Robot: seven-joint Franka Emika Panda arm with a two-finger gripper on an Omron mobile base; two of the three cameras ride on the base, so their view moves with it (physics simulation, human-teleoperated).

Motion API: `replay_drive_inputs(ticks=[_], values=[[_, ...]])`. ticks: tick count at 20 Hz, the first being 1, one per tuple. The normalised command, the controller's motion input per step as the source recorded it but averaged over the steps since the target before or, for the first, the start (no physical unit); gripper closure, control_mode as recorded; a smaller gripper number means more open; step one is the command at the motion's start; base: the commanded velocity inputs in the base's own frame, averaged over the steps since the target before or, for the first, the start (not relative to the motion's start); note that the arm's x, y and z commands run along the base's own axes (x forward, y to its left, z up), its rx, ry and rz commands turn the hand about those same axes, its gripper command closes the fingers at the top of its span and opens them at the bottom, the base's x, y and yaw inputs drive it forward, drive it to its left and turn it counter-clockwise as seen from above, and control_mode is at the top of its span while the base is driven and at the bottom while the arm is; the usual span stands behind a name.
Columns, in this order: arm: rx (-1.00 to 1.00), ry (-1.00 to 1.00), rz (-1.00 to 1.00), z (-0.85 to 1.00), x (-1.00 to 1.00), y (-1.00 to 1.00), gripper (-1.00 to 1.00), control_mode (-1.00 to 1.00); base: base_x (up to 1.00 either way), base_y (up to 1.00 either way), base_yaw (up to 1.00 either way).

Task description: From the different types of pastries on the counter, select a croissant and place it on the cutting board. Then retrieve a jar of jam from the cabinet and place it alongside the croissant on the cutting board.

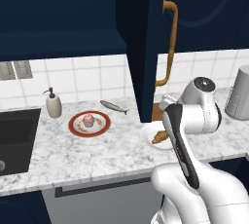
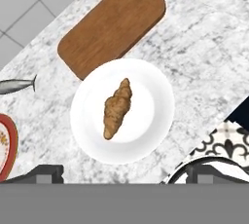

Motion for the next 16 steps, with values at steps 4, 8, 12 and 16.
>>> replay_drive_inputs(ticks=[4,8,12,16], values=[[0.05,-0.03,0.0,-0.14,0.02,-0.03,-1.0,-1.0,0.0,0.0,0.0],[0.03,0.0,-0.01,-0.06,0.08,-0.06,-1.0,-1.0,0.0,0.0,0.0],[0.0,0.16,-0.05,0.0,0.07,-0.07,-1.0,-1.0,0.0,0.0,0.0],[0.0,0.17,-0.09,-0.03,0.11,0.0,-1.0,-1.0,0.0,0.0,0.0]])
